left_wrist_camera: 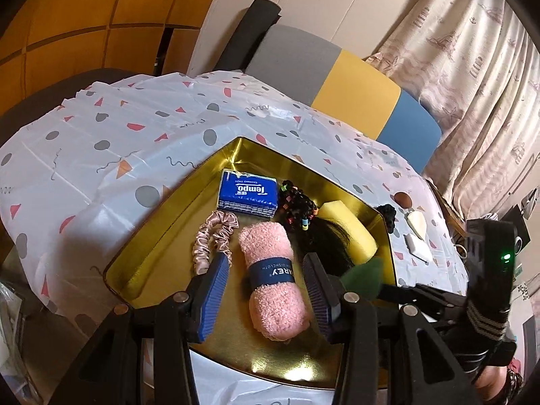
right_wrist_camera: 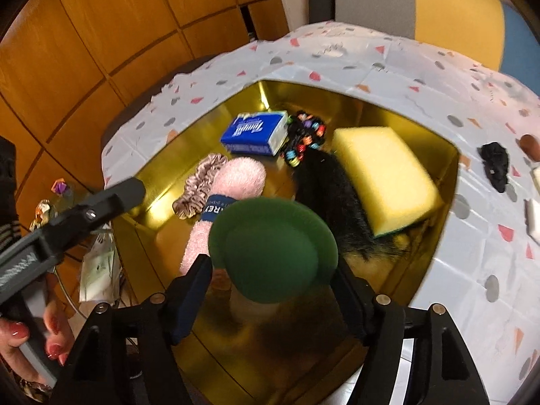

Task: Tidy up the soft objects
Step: 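Carry the green-capped bottle into the gold tray and open the right tool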

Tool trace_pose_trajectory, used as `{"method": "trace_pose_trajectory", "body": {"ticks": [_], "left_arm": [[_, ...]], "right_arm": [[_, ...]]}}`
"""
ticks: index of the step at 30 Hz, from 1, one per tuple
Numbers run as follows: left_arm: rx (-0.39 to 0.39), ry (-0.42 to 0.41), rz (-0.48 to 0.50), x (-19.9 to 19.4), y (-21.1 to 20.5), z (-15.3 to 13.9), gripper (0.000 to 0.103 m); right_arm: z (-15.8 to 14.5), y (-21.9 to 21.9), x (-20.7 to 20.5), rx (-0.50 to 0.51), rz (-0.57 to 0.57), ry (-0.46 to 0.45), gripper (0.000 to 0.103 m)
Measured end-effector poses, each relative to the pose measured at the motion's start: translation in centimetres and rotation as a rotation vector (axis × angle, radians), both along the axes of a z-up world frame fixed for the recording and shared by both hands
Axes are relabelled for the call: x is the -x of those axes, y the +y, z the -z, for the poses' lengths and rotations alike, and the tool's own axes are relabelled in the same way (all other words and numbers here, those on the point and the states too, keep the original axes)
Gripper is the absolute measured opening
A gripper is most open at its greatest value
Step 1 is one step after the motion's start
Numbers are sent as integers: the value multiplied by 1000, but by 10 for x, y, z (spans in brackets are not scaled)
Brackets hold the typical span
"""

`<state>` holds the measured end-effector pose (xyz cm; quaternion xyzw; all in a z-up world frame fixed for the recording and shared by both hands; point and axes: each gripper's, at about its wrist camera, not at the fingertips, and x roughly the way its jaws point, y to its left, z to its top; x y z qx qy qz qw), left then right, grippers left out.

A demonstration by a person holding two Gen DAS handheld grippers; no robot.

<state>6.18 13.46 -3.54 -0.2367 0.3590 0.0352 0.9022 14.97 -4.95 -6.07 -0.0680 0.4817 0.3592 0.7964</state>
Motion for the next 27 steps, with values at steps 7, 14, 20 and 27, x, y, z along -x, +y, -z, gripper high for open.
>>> {"method": "trace_pose_trajectory", "body": {"ticks": [7,14,20,27], "left_arm": [[-16,6,25,0,-10,2,46],[-24,11,41,1,-15,3,46],[-29,12,55,1,-19,2,46],[-12,3,88,0,-24,3,46]], "right_arm": [[-20,-15,3,-53,43,-48,74],[-32,-29,4,-47,99,-100,74],[-31,-40,0,-25,155,-131,77],[-52,-74,0,-125,222,-185,82]]}}
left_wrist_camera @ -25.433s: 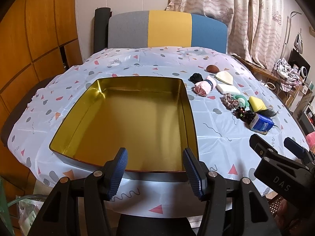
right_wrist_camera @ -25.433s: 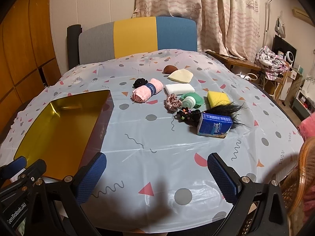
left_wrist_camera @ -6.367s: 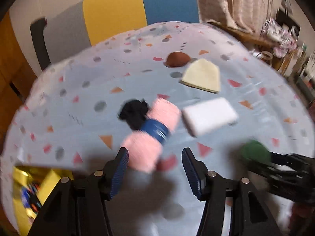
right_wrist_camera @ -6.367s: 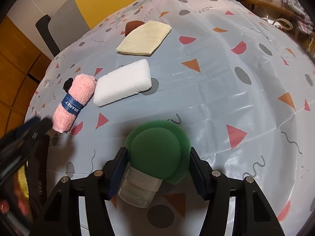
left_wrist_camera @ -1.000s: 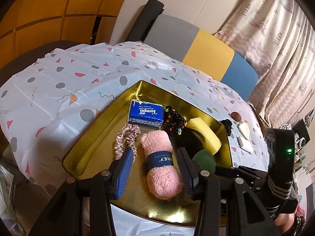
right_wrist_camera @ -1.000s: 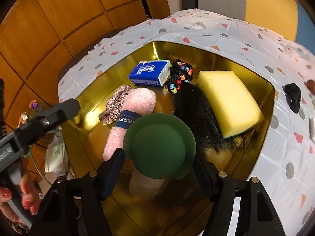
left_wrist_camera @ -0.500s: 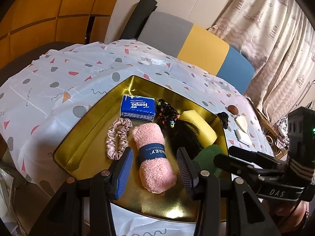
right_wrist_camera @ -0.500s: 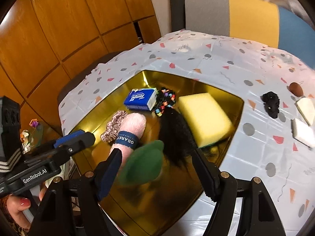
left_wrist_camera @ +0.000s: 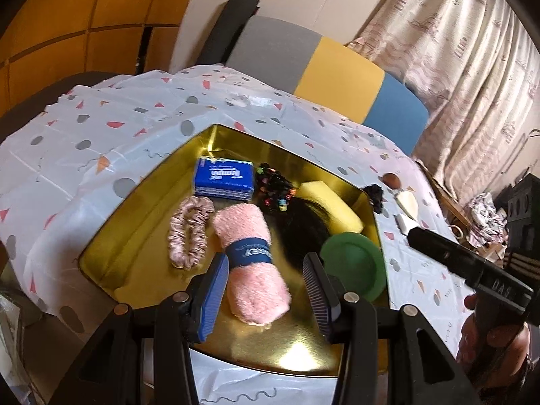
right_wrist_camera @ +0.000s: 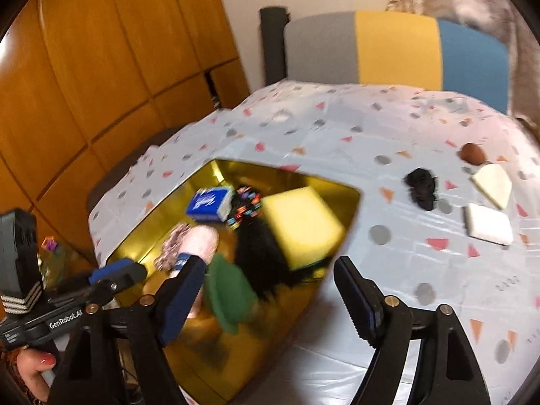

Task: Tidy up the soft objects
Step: 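Carry the green-capped bottle into the gold tray and open the right tool, then grasp the black scrunchie on the sheet with the left tool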

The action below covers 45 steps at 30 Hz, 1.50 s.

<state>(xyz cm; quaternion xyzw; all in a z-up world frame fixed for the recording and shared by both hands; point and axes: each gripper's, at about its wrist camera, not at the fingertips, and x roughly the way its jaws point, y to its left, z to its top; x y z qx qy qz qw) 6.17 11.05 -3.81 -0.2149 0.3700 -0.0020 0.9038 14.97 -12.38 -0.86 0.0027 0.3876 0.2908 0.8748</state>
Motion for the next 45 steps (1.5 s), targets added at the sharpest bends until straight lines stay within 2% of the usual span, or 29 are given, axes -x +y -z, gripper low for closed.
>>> {"method": "trace_pose_trajectory", "body": {"ticks": [4,10,13,17,19,24,29,35,37,38,41,45], "left_arm": [[34,-27,78,2,-13,-3,46],[-32,-73,234,10,-58,-11,46],[-56,-60,310,14,-85,-9,46],[-41,-40,394,17,-117,-7,46],[-28,-33,442,17,-133,-8,47],[-49,-14,512,11,-173,-11,46],[-53,20,520,-5,-198,-16,47],[-54,52,431,-50,-224,-27,47],[-72,54,405,-70,-234,-30,47],[-82,54,391,-79,-238,-31,48],[-107,43,355,-113,-253,-35,48],[-147,79,314,-166,-274,-29,48]], "right_arm": [[6,-32,-6,-7,78,27,84],[43,-83,-17,31,199,163,84],[64,-104,-20,77,230,218,84],[84,-131,-24,124,245,271,84],[90,-145,-32,158,259,289,84],[92,-182,-46,150,311,301,84],[85,-213,-74,186,358,260,85],[82,-248,-107,144,448,188,87],[88,-260,-109,92,479,224,88],[92,-266,-111,59,493,276,88],[95,-280,-110,-52,528,354,88],[88,-292,-104,-106,574,375,89]]}}
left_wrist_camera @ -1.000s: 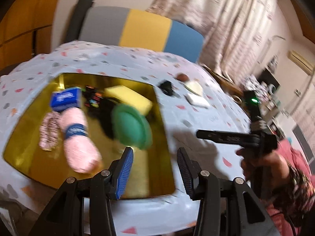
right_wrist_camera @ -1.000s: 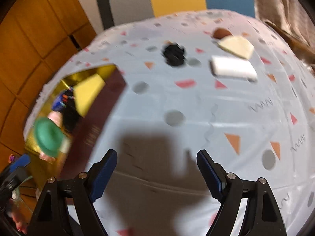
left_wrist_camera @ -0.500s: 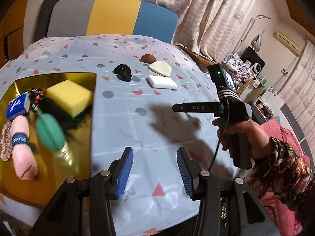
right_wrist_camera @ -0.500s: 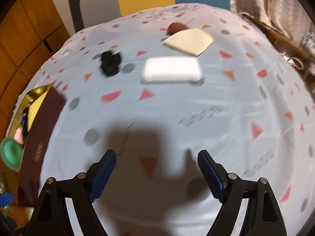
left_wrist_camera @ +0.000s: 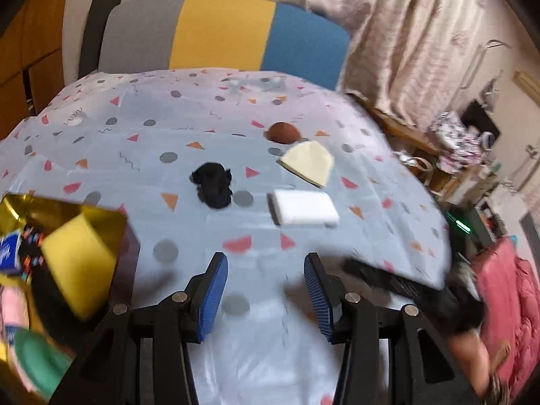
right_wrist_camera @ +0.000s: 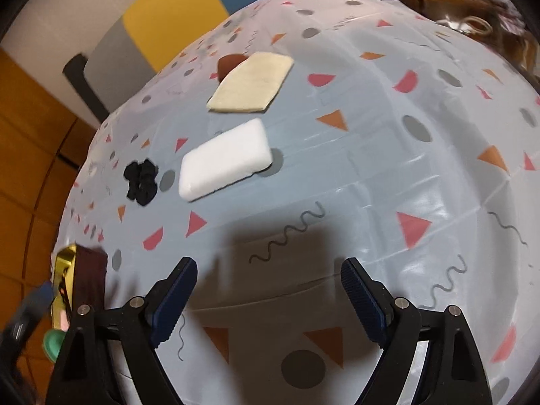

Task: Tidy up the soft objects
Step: 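Grasp the black scrunchie on the sheet with the left tool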

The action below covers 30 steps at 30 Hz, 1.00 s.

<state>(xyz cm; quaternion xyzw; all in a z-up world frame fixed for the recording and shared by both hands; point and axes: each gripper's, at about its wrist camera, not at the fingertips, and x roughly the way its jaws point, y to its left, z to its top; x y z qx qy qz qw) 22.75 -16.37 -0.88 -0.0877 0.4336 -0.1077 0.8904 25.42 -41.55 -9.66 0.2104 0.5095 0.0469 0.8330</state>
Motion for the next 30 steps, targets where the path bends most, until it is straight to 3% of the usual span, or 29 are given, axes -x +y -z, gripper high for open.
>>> {"method": "trace_pose_trajectory", "body": {"ticks": [5,13,20,22,25,30], "left_arm": [[-119,54,-62,-70,-14,27,48],[-211,118,-109,-150,-4,71,48],[-214,88,-117,-165,-2,92,46],[-224,51,-130,-161,-2,93,32],[-239,15,-119,-154,-6,97,21],[-202,-22,-154,-140,0,102,18]], "right_arm": [[-4,-5,3,-29,25,1,91],[-11,6,1,-27,-21,-10,91],[-7,10,-2,-39,-43,9,91],[-4,9,-2,-55,-39,22,91],[-2,8,-2,-52,-31,28,91],[2,5,-3,-50,-18,38,91]]}}
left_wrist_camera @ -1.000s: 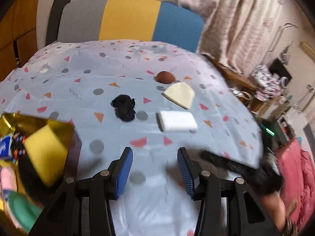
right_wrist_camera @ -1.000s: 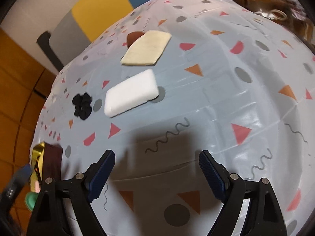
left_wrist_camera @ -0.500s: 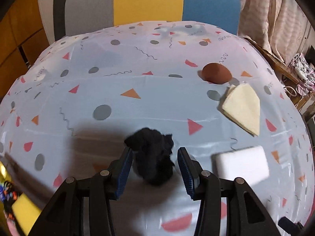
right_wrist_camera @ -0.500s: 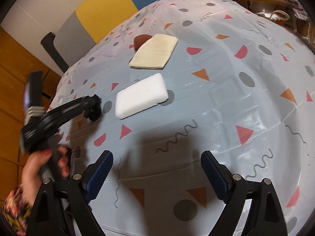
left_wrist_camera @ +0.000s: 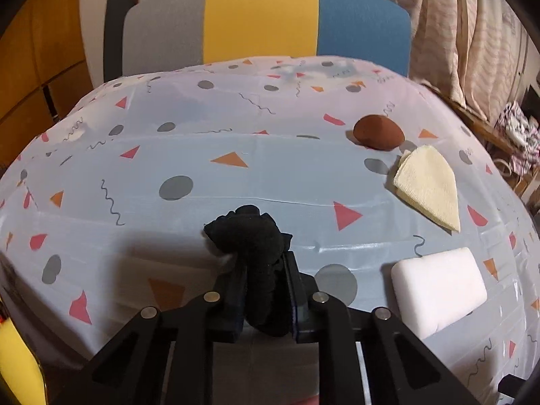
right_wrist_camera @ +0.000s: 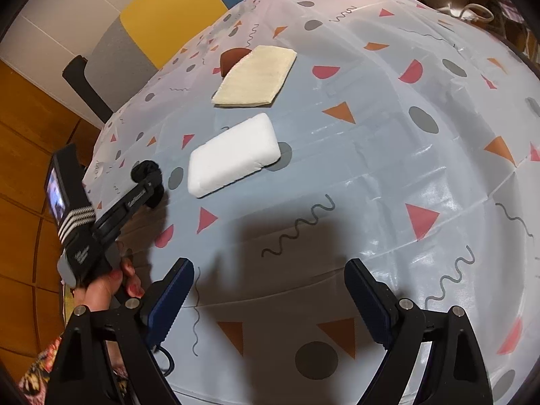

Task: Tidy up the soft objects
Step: 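Grasp the brown egg-shaped makeup sponge with the right tool while the left tool holds the scrunchie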

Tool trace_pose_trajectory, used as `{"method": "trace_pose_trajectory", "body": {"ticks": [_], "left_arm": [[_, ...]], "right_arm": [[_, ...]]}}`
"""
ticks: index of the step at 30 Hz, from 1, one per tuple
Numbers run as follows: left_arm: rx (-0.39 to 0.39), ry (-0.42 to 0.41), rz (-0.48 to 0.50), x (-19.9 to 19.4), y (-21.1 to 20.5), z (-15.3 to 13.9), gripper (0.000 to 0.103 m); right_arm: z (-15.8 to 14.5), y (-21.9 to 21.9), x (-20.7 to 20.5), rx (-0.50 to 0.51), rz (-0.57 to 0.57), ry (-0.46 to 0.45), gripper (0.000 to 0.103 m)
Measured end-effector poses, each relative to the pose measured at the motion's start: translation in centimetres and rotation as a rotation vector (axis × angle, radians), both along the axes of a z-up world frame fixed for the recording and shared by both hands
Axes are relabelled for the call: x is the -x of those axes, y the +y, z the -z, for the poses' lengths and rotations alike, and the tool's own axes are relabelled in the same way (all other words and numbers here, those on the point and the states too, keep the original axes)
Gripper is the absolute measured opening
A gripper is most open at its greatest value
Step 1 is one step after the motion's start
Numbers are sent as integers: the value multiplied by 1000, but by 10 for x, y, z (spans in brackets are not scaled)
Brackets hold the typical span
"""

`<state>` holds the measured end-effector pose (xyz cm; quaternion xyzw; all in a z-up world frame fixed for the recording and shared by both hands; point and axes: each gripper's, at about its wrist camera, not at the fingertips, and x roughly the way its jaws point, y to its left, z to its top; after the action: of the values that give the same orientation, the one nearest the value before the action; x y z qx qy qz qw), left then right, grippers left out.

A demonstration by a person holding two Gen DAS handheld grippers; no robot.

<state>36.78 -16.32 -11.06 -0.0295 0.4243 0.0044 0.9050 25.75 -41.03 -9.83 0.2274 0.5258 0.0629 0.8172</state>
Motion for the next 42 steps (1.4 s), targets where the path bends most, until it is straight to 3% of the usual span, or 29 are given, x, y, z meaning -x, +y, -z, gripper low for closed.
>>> {"method": "trace_pose_trajectory", "body": {"ticks": [5,10,14,18,23,29,37,39,42], "left_arm": [[34,-20,9,3,3,2,18],[57,-30,10,4,6,4,18],[81,-35,10,5,9,4,18],[122,-42,12,5,14,6,18],[124,-47,12,6,14,7,18],[135,-52,13,7,15,8,18],[124,-58,12,9,14,8,18],[130,-60,12,10,14,8,18],[130,-61,12,10,15,8,18]], "right_arm": [[-5,0,3,21,13,-48,91],[-28,12,-2,136,-44,-219,91],[-44,26,-46,234,-106,-297,91],[-56,37,-113,248,-124,-340,91],[-55,60,-207,299,-139,-311,94],[-27,66,-281,314,-127,-192,94],[3,80,-328,374,-158,-91,91],[9,82,-332,416,-163,-71,87],[17,78,-334,451,-159,-43,71]]}}
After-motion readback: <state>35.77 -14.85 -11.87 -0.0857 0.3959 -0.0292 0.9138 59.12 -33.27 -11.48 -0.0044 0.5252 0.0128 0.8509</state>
